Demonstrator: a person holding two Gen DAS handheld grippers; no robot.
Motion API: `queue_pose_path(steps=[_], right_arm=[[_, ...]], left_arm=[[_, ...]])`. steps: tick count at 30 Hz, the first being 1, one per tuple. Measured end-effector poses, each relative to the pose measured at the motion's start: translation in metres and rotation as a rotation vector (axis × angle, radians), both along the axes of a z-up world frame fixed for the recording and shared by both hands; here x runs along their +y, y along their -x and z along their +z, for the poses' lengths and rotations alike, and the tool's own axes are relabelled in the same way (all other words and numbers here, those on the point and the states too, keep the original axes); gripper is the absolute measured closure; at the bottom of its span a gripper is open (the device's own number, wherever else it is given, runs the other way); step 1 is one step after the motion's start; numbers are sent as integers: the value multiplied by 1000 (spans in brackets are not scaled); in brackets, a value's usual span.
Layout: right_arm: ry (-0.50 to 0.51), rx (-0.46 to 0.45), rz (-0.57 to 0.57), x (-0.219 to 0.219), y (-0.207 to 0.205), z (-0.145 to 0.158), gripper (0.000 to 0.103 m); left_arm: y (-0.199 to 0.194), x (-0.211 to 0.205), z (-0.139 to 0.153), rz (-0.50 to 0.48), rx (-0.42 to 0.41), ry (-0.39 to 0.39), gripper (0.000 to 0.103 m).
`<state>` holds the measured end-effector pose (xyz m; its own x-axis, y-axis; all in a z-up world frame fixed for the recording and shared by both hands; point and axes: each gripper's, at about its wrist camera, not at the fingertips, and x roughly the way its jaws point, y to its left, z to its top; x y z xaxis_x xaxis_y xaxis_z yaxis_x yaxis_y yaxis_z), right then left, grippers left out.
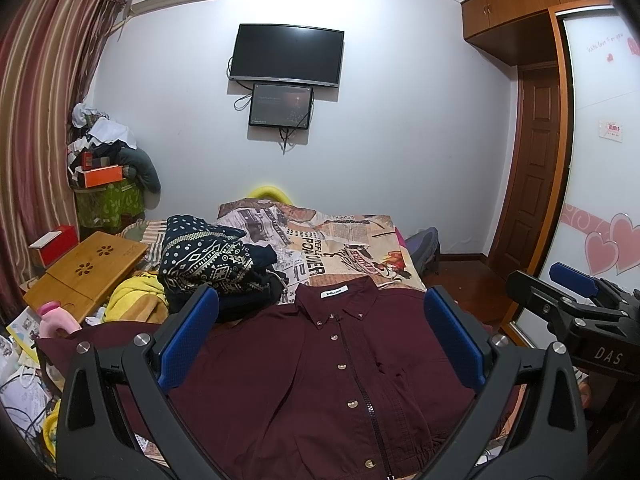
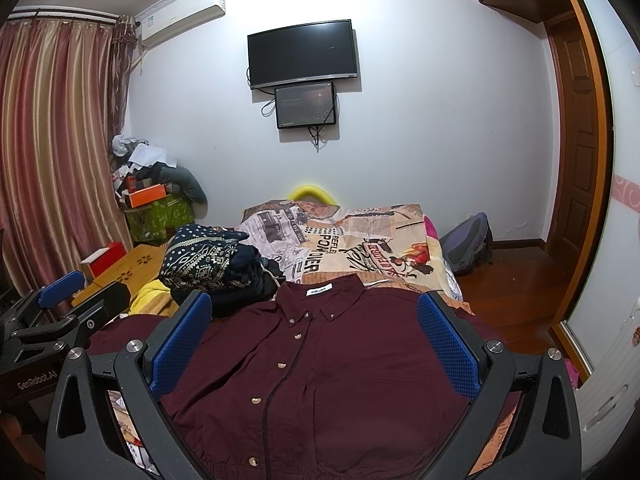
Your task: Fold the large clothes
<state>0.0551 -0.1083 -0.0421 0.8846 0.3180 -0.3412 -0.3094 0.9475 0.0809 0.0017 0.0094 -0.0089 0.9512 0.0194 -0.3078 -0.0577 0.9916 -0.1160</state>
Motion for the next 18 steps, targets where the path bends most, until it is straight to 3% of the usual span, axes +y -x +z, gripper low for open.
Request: queue_pose_path(steps=[10, 18], right_arm=[[7, 8, -2, 0, -4, -1, 1], [35, 29, -4, 5, -16, -3, 1]], left_arm=[[-4, 3, 0, -7, 8, -3, 0], [-16, 35, -6, 80, 20, -16, 0]])
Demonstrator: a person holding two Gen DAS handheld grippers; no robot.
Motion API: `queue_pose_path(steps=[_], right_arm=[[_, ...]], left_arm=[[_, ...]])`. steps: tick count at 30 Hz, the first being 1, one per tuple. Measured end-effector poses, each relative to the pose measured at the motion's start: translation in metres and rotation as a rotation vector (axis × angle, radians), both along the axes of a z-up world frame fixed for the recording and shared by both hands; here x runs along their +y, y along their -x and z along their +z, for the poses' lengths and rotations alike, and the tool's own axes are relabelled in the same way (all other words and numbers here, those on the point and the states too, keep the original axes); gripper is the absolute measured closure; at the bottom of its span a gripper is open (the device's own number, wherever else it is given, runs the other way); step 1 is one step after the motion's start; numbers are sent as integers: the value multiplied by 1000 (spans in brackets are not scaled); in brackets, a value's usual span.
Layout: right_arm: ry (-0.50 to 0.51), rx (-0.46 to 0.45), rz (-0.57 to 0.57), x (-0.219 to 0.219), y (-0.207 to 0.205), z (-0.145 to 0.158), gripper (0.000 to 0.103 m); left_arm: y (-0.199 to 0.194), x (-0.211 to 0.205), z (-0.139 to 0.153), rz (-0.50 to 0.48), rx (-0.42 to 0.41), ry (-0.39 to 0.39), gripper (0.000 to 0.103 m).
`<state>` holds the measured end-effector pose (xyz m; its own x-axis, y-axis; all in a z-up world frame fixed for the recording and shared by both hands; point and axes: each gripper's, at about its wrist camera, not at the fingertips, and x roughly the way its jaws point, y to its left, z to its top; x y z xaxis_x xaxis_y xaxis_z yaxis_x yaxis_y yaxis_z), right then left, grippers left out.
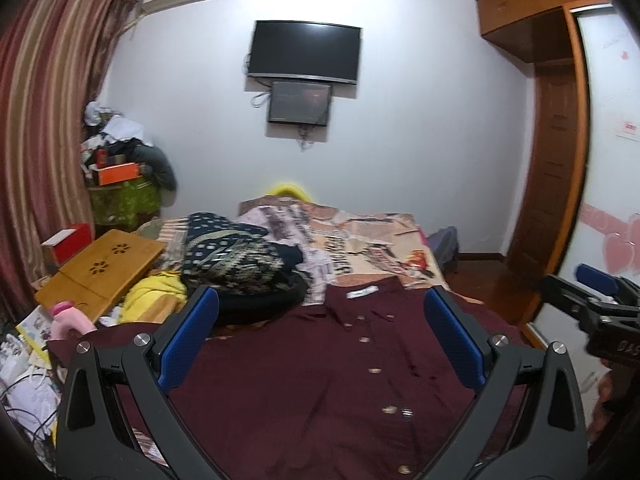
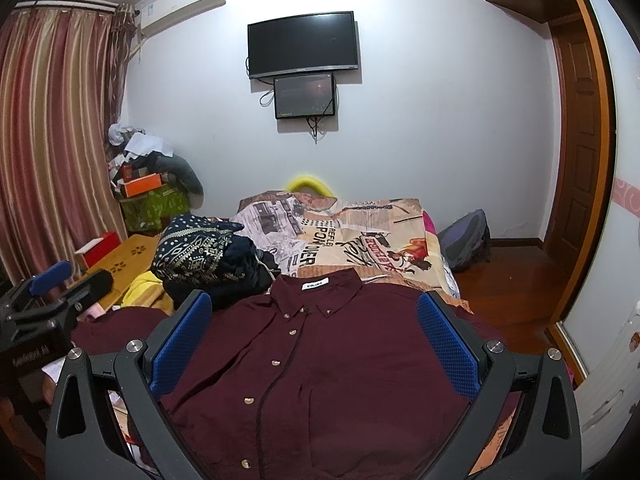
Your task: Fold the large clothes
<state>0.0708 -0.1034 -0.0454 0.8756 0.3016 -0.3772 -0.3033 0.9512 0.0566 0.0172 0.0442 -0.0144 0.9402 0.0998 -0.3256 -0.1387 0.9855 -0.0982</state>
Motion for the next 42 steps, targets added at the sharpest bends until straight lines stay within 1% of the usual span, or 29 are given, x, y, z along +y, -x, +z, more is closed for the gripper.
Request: queue_pose_path(steps=[4, 6, 9, 14, 16, 18, 22, 24, 28, 33, 34, 36, 37, 39, 42], right_arm=[[6, 21, -3, 2, -11, -4, 1], [11, 31, -5, 3, -16, -7, 1], [19, 55, -9, 6, -26, -13, 1], [38, 98, -16, 12, -43, -24, 1], [43, 120, -20, 13, -50, -29, 1], [39, 150, -21, 14, -57, -33, 1], [5, 199, 3, 18, -71, -38, 1], [8, 209, 9, 23, -77, -40, 1], [28, 228, 17, 34, -87, -46, 1], [58, 261, 22, 43, -99, -58, 1], [64, 269, 22, 45, -101, -60, 1], [74, 282, 20, 47, -107, -63, 1], [79, 289, 17, 47, -108, -65, 1], [83, 296, 13, 48, -111, -66, 1], [85, 301, 8, 48, -114, -66, 1]], left_arm=[[-5, 33, -6, 125, 0, 2, 0], [-8, 53, -9, 169, 9, 13, 0], [-14, 86, -18, 268, 27, 32, 0], [-10, 156, -40, 452, 76, 88, 0], [-8, 184, -51, 520, 107, 129, 0], [-5, 211, -65, 576, 133, 187, 0], [3, 263, -104, 671, 207, 312, 0], [5, 282, -123, 696, 244, 365, 2], [11, 324, -169, 730, 316, 507, 9], [16, 361, -214, 749, 370, 631, 19], [17, 369, -223, 748, 377, 661, 22], [17, 385, -240, 743, 376, 713, 24], [18, 393, -248, 748, 373, 730, 24], [16, 405, -258, 764, 380, 736, 26], [12, 420, -266, 768, 369, 751, 32]])
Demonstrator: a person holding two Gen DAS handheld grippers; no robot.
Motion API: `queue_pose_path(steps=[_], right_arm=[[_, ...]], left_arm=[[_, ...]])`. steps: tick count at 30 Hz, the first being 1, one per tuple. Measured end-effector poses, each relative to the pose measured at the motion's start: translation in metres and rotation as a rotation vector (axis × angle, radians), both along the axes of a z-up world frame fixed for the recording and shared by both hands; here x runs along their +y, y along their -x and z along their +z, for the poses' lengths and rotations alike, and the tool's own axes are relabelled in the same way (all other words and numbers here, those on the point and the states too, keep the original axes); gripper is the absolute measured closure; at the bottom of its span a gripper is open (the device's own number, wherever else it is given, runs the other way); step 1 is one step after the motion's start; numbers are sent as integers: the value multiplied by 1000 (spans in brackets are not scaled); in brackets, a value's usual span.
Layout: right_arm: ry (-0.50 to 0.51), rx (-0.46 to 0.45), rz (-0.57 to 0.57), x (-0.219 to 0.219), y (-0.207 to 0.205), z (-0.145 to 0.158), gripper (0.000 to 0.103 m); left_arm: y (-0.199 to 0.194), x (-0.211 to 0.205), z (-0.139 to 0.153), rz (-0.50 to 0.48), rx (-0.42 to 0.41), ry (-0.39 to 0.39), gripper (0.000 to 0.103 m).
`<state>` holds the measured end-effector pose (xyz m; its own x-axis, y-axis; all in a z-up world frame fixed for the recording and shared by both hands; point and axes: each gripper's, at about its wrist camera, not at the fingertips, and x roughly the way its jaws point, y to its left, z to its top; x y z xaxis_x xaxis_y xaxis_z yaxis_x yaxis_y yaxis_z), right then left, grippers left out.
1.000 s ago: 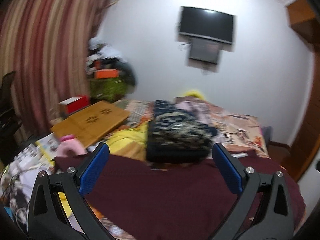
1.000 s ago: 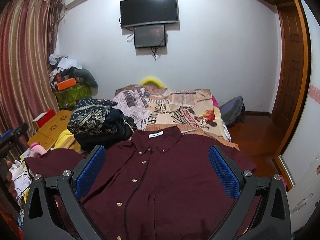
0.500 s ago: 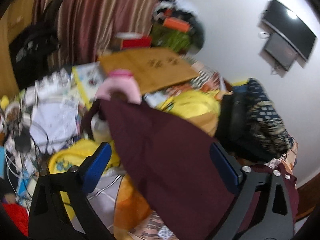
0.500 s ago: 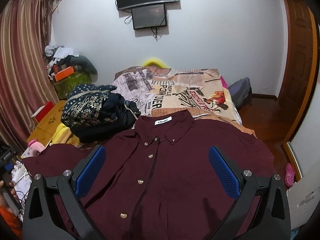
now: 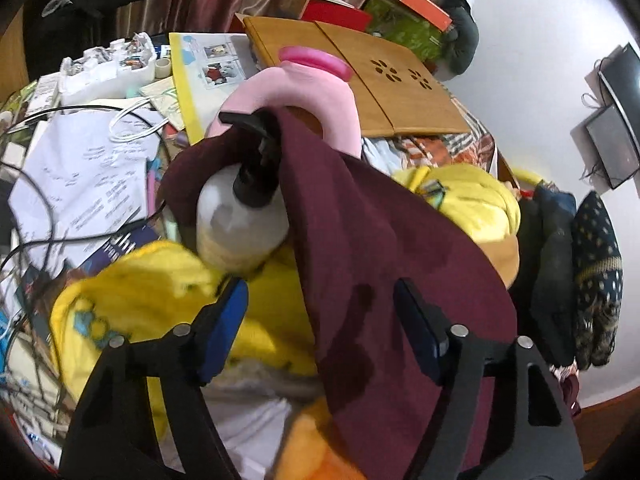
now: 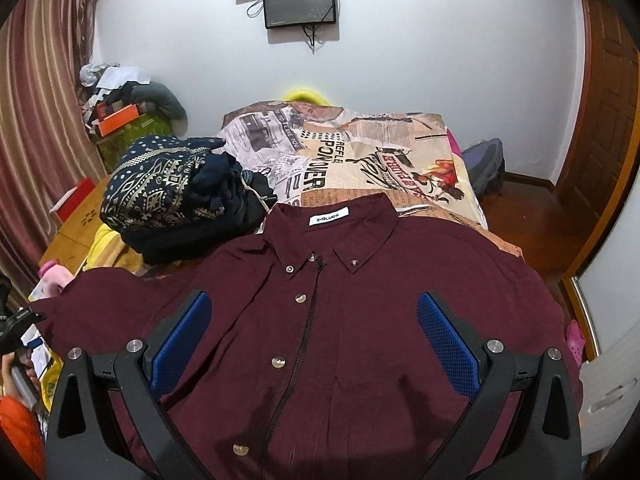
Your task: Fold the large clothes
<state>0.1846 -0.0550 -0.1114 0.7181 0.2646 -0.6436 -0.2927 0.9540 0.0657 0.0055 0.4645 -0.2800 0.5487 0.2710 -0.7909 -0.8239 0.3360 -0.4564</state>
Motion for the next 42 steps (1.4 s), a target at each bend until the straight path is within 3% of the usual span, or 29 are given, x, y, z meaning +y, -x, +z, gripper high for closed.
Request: queue_pose_path(steps=[5, 6, 8, 9, 19, 25, 31, 35, 39, 42], right_arm=[[3, -6, -2, 1, 1, 2, 1], [6, -8, -2, 1, 1, 3, 1], [11, -13, -2, 1, 2, 4, 1], [11, -14, -2, 0, 3, 5, 1], [8, -35, -12, -8, 9, 13, 1], [4, -49, -29, -21, 12, 17, 1], [-12, -58, -46, -37, 16, 19, 1], [-12, -72, -44, -47, 18, 20, 1], [0, -83, -38, -54, 18, 19, 1], [2, -82, -33, -60, 17, 16, 1]], left_arm=[[-8, 20, -9, 5, -25, 32, 67], [-11, 21, -7, 0, -26, 22, 71], [-19, 19, 3, -24, -10, -20, 93], [-22, 18, 7, -35, 0, -42, 97], [-64, -34, 122, -172, -45, -392, 101], [-82, -92, 190, -297, -170, -535, 101], [-100, -165, 228, -446, -252, -615, 101], [-114, -222, 238, -544, -278, -667, 101], [-124, -277, 238, -660, -310, -664, 101], [-138, -311, 233, -759, -327, -616, 101]])
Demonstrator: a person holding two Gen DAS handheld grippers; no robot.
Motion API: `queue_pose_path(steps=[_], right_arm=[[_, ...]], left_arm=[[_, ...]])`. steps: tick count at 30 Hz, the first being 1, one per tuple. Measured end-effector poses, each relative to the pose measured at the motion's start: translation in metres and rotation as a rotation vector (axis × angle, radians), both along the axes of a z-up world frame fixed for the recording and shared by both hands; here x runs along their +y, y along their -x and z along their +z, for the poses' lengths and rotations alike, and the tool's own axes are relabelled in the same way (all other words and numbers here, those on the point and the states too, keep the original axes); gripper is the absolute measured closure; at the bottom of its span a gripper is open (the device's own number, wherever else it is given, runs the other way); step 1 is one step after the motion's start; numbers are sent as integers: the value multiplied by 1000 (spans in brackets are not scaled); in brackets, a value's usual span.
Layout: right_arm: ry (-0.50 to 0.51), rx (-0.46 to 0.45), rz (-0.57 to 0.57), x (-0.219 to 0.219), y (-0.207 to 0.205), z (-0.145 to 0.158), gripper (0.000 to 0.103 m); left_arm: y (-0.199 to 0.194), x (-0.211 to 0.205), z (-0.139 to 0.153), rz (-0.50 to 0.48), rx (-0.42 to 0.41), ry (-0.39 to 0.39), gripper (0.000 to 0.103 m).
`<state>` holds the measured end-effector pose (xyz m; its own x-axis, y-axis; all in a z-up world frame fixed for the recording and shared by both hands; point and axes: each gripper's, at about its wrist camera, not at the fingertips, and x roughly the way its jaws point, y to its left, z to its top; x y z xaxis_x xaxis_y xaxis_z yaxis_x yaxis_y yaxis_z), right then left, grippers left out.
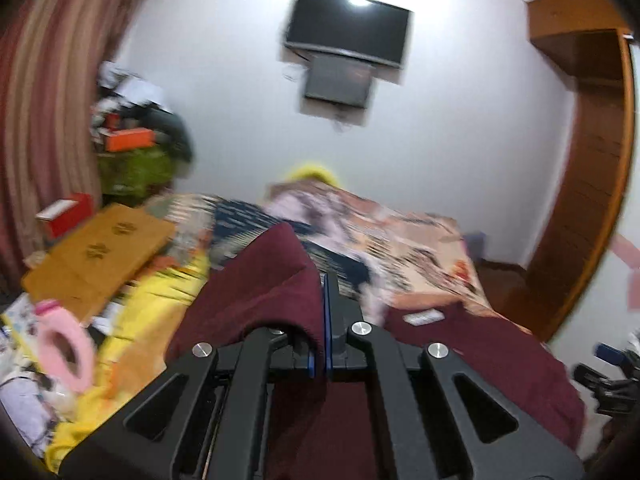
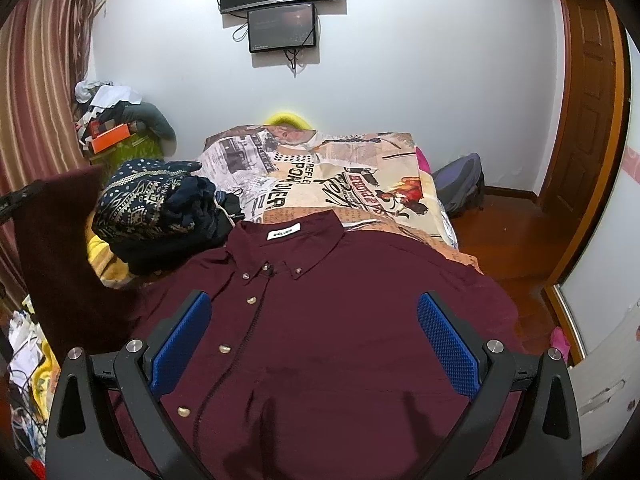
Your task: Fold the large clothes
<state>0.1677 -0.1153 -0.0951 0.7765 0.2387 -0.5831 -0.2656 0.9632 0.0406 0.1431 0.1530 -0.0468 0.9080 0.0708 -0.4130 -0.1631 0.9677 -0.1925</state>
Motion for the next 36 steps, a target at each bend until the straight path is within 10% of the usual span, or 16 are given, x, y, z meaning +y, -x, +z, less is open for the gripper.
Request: queue_pose_path(steps=[14, 23, 28, 36], right_arm=[[33, 42, -6, -27, 3, -18, 1], [25, 62, -16, -34, 4, -22, 1], [38, 59, -4, -29, 5, -21, 1], [43, 44, 37, -8, 3, -14, 1]], left_arm=[[-44, -167, -93, -395, 344, -21, 101], [-36, -188, -133, -512, 534, -27, 85], [-22, -184, -136, -451, 531, -80, 54], [-3, -156, -110, -406, 489, -67, 52]])
